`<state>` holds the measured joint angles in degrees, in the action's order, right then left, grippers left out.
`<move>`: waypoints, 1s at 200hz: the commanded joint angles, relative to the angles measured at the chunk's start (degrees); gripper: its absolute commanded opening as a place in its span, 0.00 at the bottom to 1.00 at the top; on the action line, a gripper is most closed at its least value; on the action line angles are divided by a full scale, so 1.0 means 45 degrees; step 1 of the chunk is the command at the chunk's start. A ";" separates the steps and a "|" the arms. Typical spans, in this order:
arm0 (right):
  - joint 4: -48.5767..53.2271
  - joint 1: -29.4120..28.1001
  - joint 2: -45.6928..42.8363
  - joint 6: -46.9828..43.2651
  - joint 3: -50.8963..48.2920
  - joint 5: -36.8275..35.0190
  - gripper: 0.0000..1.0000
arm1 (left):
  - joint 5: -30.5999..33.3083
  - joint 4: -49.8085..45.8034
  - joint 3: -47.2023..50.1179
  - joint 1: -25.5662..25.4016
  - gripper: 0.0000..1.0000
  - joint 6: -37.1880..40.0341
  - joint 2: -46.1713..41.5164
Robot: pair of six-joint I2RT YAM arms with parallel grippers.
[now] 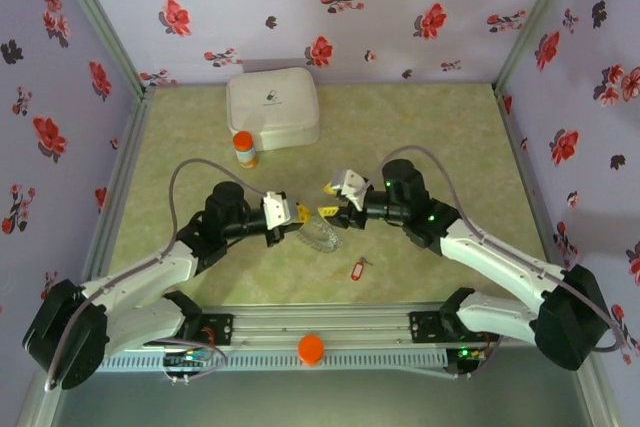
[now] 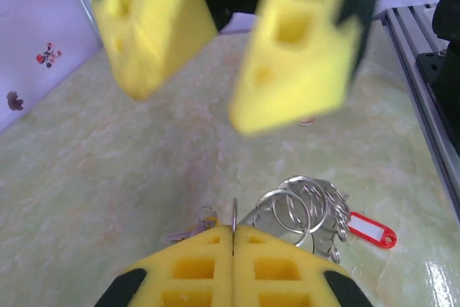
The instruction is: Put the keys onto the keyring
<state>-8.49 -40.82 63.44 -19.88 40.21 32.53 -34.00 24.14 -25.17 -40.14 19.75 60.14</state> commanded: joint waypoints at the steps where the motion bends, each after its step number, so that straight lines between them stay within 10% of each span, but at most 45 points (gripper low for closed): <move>1: -0.2890 0.0259 -0.0268 0.1498 -0.0540 0.1386 0.47 | -0.0317 0.5391 0.0500 -0.0029 0.00 -0.1684 0.0491; 30: -0.4105 0.0433 -0.0367 0.2243 -0.1333 0.1402 0.43 | -0.0716 0.8284 0.0605 -0.0033 0.00 -0.3068 0.1613; 102: -0.1121 0.0725 -0.2300 0.0832 -0.1160 0.0493 0.38 | -0.0843 0.7350 0.0417 -0.0045 0.00 -0.2067 0.1344; 152: 0.1387 0.0965 -0.2074 0.0044 -0.0047 -0.3858 0.27 | -0.0843 0.6723 0.0462 -0.0050 0.00 -0.1698 0.0937; 200: 0.1032 -0.0010 -0.1074 -0.0510 -0.0146 -0.1171 0.33 | -0.0843 0.6447 0.0632 -0.0026 0.00 -0.1538 0.0649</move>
<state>-3.38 -37.63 57.71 -19.31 39.38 22.79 -36.75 52.12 -22.33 -40.12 11.05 64.49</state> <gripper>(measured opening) 0.316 0.064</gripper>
